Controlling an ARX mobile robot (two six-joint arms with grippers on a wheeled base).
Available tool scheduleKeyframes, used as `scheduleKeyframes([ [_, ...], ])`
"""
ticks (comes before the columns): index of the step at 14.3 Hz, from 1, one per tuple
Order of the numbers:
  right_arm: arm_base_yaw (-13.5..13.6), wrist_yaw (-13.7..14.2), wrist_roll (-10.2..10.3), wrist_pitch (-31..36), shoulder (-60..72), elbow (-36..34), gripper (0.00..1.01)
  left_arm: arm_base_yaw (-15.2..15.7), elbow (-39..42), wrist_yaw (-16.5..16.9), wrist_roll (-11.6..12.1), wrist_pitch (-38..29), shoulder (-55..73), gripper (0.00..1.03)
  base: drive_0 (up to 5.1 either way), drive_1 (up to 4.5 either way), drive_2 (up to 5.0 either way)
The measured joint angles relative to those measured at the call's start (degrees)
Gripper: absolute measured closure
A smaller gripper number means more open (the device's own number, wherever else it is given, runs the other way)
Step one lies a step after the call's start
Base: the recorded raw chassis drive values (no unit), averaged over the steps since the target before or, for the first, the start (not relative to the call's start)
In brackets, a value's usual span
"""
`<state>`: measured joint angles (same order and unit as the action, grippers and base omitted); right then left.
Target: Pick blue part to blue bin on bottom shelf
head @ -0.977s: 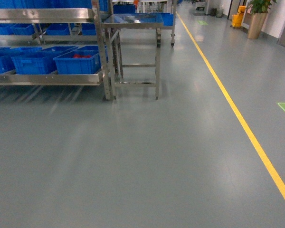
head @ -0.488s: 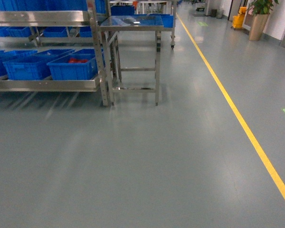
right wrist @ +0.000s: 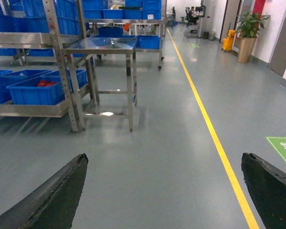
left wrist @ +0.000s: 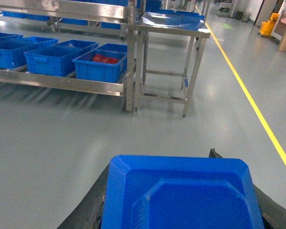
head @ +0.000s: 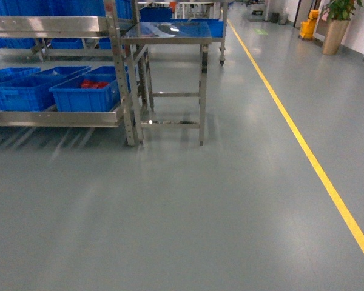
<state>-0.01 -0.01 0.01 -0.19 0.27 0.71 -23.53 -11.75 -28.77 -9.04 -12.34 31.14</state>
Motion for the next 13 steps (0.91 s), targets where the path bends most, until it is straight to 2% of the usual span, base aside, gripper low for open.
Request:
scheduleKeyframes([
  [13, 0.0, 0.02, 0.02, -0.15, 0.0, 0.0, 0.03, 0.0, 0.0, -0.11, 0.0, 0.0, -0.02, 0.59, 0.0, 4.21, -4.3],
])
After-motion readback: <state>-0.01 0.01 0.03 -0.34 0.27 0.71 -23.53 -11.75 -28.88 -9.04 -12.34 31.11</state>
